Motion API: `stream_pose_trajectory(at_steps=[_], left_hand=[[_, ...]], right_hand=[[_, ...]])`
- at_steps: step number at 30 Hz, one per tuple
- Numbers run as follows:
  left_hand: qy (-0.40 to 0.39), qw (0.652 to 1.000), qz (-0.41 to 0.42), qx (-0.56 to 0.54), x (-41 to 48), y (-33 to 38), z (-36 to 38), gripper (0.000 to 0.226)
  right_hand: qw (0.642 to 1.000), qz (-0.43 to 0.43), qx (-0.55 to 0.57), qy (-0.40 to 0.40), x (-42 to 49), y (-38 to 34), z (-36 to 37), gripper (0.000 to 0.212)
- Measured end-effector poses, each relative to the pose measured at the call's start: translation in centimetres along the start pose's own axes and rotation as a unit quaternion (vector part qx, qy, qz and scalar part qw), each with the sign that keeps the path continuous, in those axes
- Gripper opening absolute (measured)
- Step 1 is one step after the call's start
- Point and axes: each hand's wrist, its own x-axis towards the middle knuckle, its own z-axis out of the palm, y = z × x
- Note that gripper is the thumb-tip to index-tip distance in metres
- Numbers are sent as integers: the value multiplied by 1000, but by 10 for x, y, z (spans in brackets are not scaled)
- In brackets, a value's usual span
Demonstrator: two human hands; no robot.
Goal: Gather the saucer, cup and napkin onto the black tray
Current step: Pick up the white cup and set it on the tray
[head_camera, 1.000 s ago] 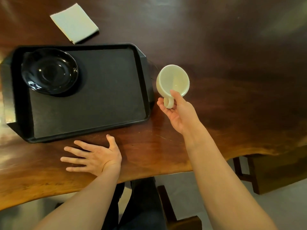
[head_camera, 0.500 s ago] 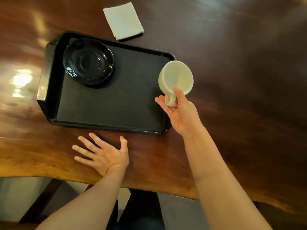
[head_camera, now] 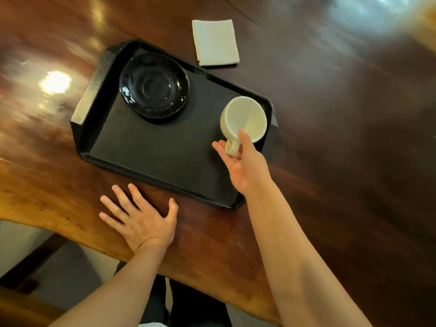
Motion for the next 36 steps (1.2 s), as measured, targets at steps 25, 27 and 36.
stream_pose_trajectory(at_steps=[25,27,36], left_hand=[[15,999,17,-24,-2,-2,-3,105],[16,999,15,-24,-2,-2,-3,105],[7,999,24,-32,-2,-5,-5,106]], right_hand=[[967,-59,-239,71,14,-2,-6,34],[959,-65,-266,76,13,-2,-7,30],[856,-136,-486,110,-3,-4,-20,52]])
